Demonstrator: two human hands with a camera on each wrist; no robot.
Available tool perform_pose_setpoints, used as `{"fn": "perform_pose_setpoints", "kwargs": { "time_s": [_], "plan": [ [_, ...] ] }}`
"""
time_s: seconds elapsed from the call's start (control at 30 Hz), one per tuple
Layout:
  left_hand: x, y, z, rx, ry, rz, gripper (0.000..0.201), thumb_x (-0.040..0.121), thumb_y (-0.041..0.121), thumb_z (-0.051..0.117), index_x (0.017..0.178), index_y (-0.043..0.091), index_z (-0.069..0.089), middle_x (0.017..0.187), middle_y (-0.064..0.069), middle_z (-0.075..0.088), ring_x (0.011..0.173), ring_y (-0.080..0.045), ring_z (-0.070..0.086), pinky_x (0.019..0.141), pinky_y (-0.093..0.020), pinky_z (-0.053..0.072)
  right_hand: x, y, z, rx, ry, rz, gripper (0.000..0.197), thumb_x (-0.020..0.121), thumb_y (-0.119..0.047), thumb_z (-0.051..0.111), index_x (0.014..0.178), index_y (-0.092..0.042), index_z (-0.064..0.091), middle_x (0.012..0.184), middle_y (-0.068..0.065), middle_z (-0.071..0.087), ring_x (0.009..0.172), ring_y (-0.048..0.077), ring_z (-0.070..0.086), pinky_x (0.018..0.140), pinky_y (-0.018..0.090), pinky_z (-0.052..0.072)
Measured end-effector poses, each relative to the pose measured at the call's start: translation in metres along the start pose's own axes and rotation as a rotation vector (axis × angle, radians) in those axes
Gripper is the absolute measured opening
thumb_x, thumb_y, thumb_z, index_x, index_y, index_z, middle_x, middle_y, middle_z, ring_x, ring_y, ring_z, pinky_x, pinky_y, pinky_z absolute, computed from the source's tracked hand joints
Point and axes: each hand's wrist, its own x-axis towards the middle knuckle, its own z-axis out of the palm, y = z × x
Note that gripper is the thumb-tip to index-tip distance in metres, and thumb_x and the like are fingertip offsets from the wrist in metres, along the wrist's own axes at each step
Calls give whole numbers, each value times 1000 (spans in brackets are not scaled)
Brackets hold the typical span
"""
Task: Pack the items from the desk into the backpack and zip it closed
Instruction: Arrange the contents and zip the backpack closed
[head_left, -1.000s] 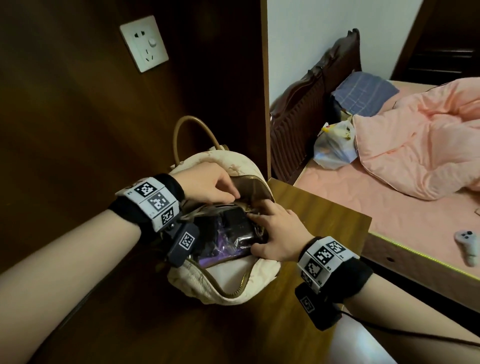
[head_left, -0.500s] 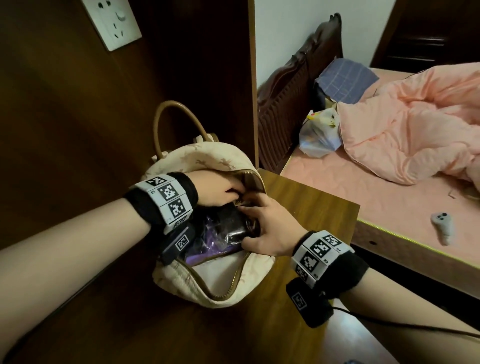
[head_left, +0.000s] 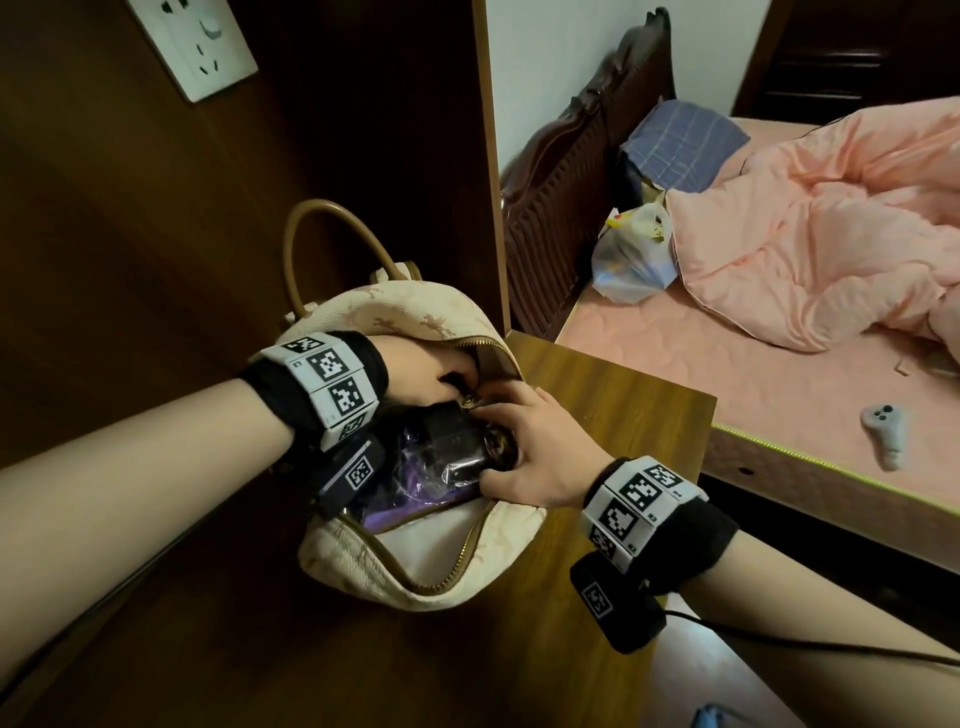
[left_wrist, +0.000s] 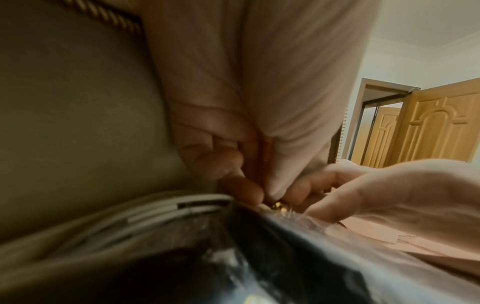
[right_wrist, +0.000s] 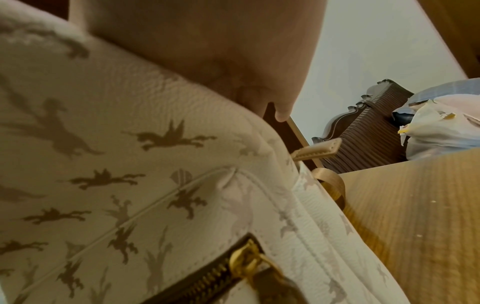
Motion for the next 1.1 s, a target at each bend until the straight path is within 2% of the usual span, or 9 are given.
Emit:
{"fn": "perform_pose_setpoints", "kwargs": {
  "time_s": [0.27,0.37,0.5,0.63,0.73,0.8,0.87,1.0,1.1],
  "plan": [
    [2,8,1,101,116,-1,27,96,27,45,121,18,54,125,-1,55,116,-22,48,96,-28,33,1,1,2,89,3,13,91,52,-64,45,126,-13,56,134,1,41,120,25,46,102,39,40],
    [-1,6,1,104,138,12,22,97,26,44,113,18,56,119,-2,57,111,-22,51,95,-30,36,1,1,0,-2,0,-2,94,52,-67,38,128,-16,55,132,1,45,120,23,47,106,38,36],
    [-9,5,4,125,175,-23,27,98,26,42,121,17,53,131,-3,51,120,-24,46,103,-33,33,2,-1,-3,-74,-17,21,96,52,-73,30,129,-20,52,131,-6,46,123,16,43,109,38,25],
    [-21,2,10,85,216,-63,26,99,24,41,120,15,51,128,-4,52,118,-23,46,98,-27,31,10,3,-6,-107,-75,91,86,59,-79,39,118,-20,60,129,-4,46,119,18,44,105,38,22],
    [-28,2,14,79,263,-61,20,98,24,41,111,14,53,120,-5,57,109,-22,51,93,-27,33,11,-3,-9,-162,-26,64,69,68,-72,51,107,-18,66,120,-2,54,108,20,54,95,35,40],
    [-29,3,14,79,272,-61,20,98,23,42,112,13,53,118,-6,57,108,-22,51,90,-25,32,14,-10,-9,-175,25,-40,63,70,-62,51,113,-18,66,125,-2,54,107,20,56,86,33,47],
    [-28,5,13,91,274,-66,21,98,23,42,112,12,53,119,-6,56,109,-22,50,90,-25,31,18,-12,-11,-181,-34,-98,66,71,-57,45,120,-18,62,140,-1,45,117,21,51,90,37,47],
    [-27,5,12,90,251,-81,21,98,23,41,112,13,53,119,-6,57,108,-21,51,89,-26,32,25,-7,-12,-243,-146,-72,57,86,-54,48,131,-20,52,147,-3,36,130,19,38,97,35,36],
    [-28,0,14,142,235,-73,23,98,25,40,114,14,52,121,-5,56,110,-22,51,93,-28,33,26,-8,-13,-239,-161,-20,63,83,-62,42,135,-27,48,145,-5,36,130,18,36,95,36,30]
  ]
}}
